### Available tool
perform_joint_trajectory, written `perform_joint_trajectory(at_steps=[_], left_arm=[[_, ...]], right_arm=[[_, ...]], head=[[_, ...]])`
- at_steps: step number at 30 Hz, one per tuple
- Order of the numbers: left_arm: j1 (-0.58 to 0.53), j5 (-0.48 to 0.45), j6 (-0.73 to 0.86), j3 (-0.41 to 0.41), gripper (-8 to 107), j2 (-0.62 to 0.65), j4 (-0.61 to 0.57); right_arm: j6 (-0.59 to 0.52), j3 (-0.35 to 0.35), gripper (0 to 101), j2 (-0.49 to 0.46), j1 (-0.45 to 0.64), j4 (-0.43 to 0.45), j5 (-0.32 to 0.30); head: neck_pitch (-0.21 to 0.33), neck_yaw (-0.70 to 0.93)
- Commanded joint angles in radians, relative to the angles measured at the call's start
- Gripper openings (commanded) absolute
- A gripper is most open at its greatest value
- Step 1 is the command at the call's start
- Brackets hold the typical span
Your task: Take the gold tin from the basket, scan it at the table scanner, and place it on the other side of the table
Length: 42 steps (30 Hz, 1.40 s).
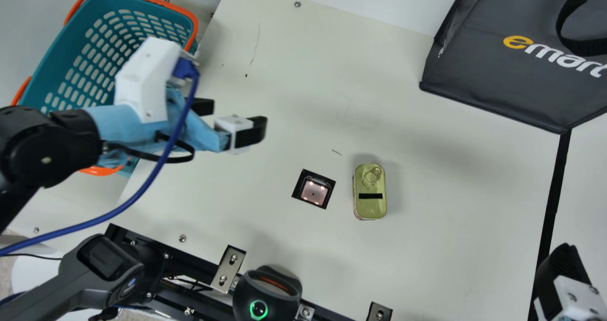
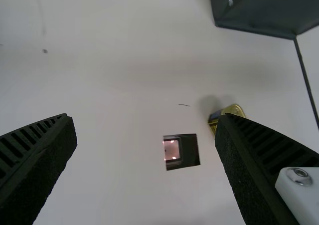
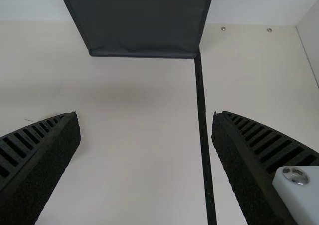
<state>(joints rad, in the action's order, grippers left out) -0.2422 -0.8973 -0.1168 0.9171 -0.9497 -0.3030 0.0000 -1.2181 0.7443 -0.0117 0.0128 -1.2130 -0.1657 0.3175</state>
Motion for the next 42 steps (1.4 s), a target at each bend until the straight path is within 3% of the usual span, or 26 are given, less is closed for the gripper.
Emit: perform_joint_trajectory(at_steps=[1, 4, 5, 9, 24, 28, 42], left_arm=[[0.017, -0.026, -0.012, 0.018, 90, 0.032, 0.065], [0.036, -0.06, -0.03, 0.049, 90, 0.064, 0.152], [0.03, -0.045, -0.025, 0.037, 90, 0.05, 0.087], [0.036, -0.06, -0.03, 0.049, 90, 0.065, 0.147], [0.036, -0.06, -0.03, 0.049, 90, 0.065, 0.149], [0.036, -0.06, -0.03, 0.049, 90, 0.065, 0.149], [0.036, -0.06, -0.03, 0.049, 90, 0.065, 0.149]], right_arm=[[0.0, 0.0, 95, 0.0, 0.0, 0.0, 0.0], [0.0, 0.0, 95, 0.0, 0.0, 0.0, 0.0], [0.0, 0.0, 95, 0.0, 0.0, 0.0, 0.0], [0.0, 0.0, 95, 0.0, 0.0, 0.0, 0.0], [0.0, 0.0, 95, 0.0, 0.0, 0.0, 0.0], [0.0, 0.0, 95, 0.001, 0.0, 0.0, 0.001], [-0.079, 0.043, 95, 0.123, -0.174, -0.071, 0.022]], head=[[0.027, 0.004], [0.027, 0.004], [0.027, 0.004], [0.027, 0.004], [0.027, -0.345], [0.027, -0.345], [0.027, -0.345]])
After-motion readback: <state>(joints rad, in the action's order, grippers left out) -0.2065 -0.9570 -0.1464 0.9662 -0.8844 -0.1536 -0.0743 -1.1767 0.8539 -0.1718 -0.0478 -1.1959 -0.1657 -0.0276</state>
